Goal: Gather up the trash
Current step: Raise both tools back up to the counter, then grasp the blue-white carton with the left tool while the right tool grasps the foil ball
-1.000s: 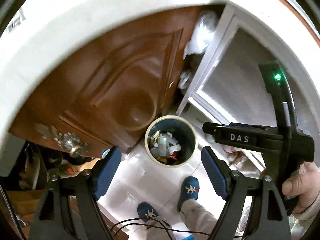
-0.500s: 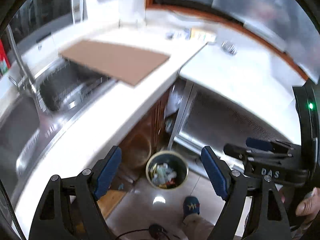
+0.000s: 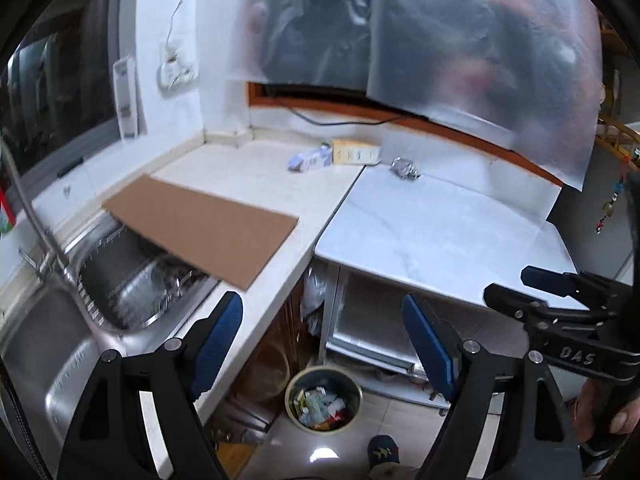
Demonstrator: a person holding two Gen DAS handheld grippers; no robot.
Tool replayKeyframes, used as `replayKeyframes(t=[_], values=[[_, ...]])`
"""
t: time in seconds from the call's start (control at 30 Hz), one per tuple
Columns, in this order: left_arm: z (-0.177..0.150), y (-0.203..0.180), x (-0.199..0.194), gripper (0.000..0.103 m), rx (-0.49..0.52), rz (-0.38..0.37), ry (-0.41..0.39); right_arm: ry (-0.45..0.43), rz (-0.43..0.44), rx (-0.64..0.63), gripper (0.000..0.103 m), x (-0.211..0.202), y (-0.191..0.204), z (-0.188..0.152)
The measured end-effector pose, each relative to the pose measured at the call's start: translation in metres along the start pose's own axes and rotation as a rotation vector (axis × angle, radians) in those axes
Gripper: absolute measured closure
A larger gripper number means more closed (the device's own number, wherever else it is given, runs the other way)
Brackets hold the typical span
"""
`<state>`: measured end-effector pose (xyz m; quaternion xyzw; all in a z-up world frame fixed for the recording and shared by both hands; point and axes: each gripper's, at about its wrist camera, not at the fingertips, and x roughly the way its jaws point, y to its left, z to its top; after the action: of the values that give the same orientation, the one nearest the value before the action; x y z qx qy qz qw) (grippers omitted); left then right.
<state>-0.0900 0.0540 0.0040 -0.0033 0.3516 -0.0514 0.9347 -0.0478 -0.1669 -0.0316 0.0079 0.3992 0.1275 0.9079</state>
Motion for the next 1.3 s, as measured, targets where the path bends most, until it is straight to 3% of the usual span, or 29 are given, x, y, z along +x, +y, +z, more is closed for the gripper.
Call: replayKeyframes(t=[0.23,0.4,0.6,0.83,1.0,1.3], values=[[0.04,-0.009,0.014,0.022,0.037,0.022,-0.039,-0.038,-0.02,0.0,0.041,-0.004,-0.02,0.031],[0.084,-0.007,0.055,0.022,0.072,0.076,-0.034,-0.027,-0.02,0.015,0.041,0.035,-0.049,0.067],[0.156,0.0,0.141,0.022,0.105,0.107,0.032,-0.017,-0.013,0.039,0.041,0.102,-0.089,0.125],[0.232,-0.001,0.285,0.022,0.209,0.092,0.147,0.008,-0.091,0.039,0.041,0.193,-0.139,0.191],[0.249,-0.01,0.363,0.022,0.297,0.085,0.185,0.035,-0.149,0.021,0.041,0.253,-0.162,0.217],[0.259,0.004,0.466,0.022,0.304,0.096,0.279,0.055,-0.232,-0.074,0.041,0.324,-0.166,0.239]])
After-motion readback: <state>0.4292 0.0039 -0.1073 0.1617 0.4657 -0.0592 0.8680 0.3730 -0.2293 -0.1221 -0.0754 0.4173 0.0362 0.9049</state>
